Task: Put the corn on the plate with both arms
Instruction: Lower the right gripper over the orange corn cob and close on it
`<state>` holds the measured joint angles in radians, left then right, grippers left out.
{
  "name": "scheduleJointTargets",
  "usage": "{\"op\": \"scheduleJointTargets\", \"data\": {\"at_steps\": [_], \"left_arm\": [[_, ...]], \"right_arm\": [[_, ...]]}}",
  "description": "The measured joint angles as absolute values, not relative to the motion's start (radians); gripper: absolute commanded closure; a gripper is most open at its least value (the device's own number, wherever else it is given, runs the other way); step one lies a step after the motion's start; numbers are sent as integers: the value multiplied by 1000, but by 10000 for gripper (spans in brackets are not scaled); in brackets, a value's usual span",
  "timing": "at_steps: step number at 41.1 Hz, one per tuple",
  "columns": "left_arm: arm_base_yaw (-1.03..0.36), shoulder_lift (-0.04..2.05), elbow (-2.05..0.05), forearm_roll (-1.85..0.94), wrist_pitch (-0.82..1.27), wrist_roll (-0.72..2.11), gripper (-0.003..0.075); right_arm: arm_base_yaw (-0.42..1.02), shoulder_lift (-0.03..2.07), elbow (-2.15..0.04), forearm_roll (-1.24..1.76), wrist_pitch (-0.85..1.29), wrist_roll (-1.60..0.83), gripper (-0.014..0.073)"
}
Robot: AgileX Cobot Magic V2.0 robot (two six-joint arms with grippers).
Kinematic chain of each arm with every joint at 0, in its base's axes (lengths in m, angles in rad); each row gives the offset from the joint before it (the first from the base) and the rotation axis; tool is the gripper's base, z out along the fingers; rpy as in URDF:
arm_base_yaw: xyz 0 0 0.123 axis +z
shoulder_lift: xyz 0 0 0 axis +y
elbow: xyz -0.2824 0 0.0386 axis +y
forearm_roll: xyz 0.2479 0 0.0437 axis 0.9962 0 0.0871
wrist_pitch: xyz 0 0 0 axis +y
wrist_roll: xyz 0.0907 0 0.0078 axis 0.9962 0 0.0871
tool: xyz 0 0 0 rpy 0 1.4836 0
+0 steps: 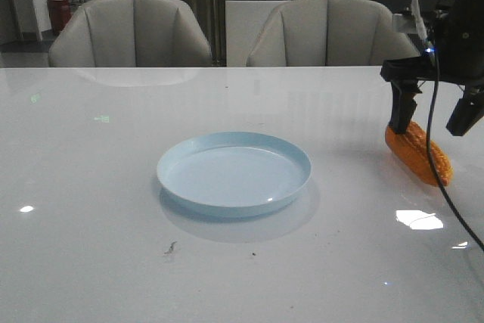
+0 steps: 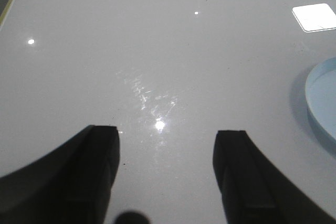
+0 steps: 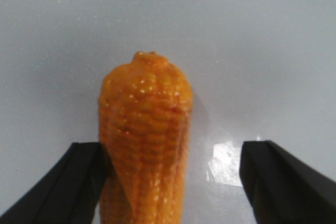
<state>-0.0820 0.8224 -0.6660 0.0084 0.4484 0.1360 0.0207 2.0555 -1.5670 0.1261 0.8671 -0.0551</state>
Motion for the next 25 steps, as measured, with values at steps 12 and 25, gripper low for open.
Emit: {"op": "scheduleJointTargets", "data": {"at_steps": [12, 25], "left_arm": [[-82, 822, -666, 10, 448, 136, 267], [-82, 822, -666, 14, 448, 136, 267]], "right_arm": [[21, 2083, -1567, 130, 858, -55, 106], [21, 2095, -1576, 134, 855, -53, 293]]}}
